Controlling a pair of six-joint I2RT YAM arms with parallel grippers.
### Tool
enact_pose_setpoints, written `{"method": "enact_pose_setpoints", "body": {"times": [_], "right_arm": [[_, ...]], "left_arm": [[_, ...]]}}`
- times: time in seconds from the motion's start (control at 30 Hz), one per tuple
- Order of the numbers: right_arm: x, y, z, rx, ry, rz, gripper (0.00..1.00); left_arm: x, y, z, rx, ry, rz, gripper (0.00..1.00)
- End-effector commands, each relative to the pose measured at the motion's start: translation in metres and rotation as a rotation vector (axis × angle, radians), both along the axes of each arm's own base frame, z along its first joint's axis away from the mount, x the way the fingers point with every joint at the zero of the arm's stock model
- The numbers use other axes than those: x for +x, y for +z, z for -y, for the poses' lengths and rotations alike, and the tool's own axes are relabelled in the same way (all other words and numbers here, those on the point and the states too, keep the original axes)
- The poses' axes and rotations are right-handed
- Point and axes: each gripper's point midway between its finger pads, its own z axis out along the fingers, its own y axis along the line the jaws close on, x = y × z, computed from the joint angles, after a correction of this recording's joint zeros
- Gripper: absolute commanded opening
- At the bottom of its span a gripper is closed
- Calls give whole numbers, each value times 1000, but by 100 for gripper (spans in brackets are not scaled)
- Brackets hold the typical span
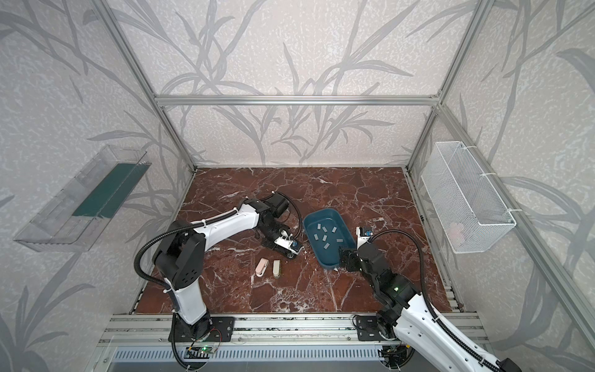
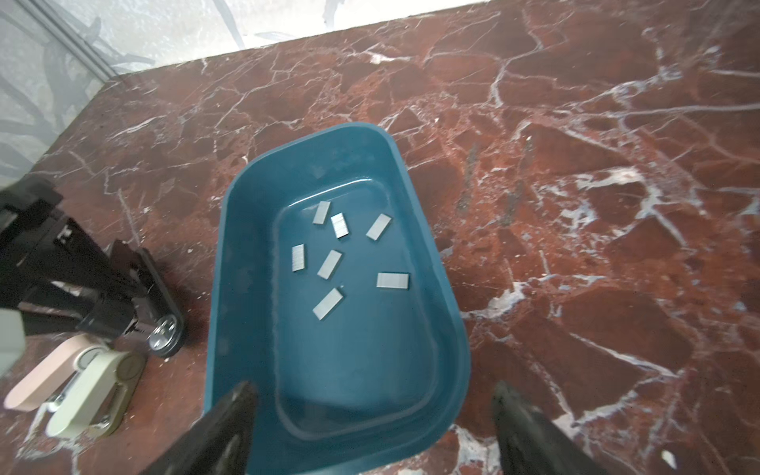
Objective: Load the staples into the stapler
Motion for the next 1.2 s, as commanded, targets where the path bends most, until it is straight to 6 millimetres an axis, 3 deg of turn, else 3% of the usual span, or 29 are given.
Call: {"method": "enact_pose_setpoints", "body": {"times": [0.0,0.13,0.4,0.67,1.0,1.17], "right_arm": [[-2,24,-37,172,125,-8,86],[-12,33,-71,258,233,-24,83],[-38,50,-120,331,363,8,80],[-40,48,-116,404,335,23,68],[-39,40,-129,414,357,-17,61],[-33,28,-129,407,313,-37,46]], "left_arm": [[3,74,17,-173,56,60,0],[5,108,28,-291,127,90,0],[-19,123,36,-367,131,76,0],[-55,119,51,-349,36,110,0],[-59,131,62,-387,55,116,0],[-61,138,63,-410,58,122,0]]}}
